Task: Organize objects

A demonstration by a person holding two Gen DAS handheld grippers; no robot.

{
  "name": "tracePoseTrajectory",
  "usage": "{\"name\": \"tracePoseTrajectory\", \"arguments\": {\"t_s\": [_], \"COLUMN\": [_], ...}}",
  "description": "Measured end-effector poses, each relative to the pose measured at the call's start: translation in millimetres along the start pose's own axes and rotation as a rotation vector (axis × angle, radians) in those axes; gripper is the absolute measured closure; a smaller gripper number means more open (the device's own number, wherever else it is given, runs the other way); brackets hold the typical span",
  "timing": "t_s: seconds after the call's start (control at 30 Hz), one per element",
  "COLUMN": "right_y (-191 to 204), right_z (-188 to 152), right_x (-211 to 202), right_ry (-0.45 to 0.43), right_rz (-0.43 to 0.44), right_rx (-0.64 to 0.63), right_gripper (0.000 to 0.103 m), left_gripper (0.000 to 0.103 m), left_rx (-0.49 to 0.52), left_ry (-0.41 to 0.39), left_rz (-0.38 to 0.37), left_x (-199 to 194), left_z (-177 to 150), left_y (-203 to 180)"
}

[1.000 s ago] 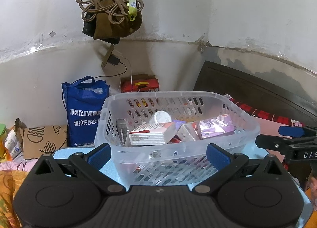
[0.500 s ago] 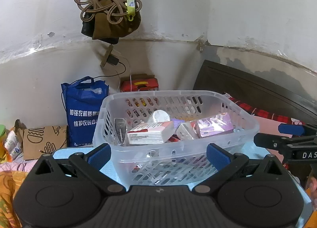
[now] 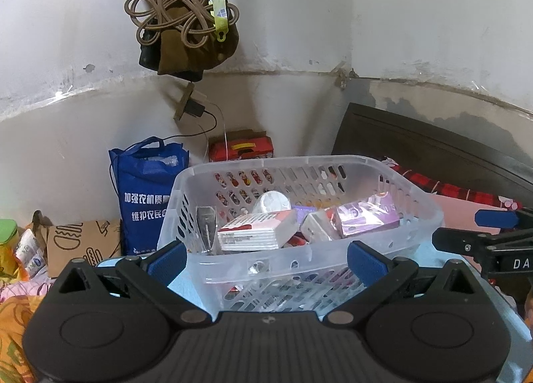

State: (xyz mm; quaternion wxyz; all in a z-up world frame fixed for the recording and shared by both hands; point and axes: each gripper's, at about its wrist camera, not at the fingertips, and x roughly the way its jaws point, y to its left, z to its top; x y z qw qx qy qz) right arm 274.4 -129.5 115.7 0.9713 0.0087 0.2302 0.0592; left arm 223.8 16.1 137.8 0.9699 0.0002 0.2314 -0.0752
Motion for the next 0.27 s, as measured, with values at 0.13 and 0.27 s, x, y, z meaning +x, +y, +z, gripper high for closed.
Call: {"name": "tracePoseTrajectory", "arguments": {"t_s": [0.13, 0.27], "right_y": [-1.7, -3.4], "right_z": [-0.9, -1.1], "right_x": [0.7, 1.6], "right_ry": [0.001, 0.002], "right_rz": [-0.003, -0.003], "right_rx": [0.000, 0.002], "right_gripper": [0.000, 0.000], "left_gripper": [0.000, 0.000], "left_rx": [0.006, 0.004], "left_ry": [-0.004, -0.005], "left_rz": [0.008, 0.013], "left_x": [1.2, 1.9], "left_z": [1.0, 1.7], "left_y": [-2.7, -4.9]}}
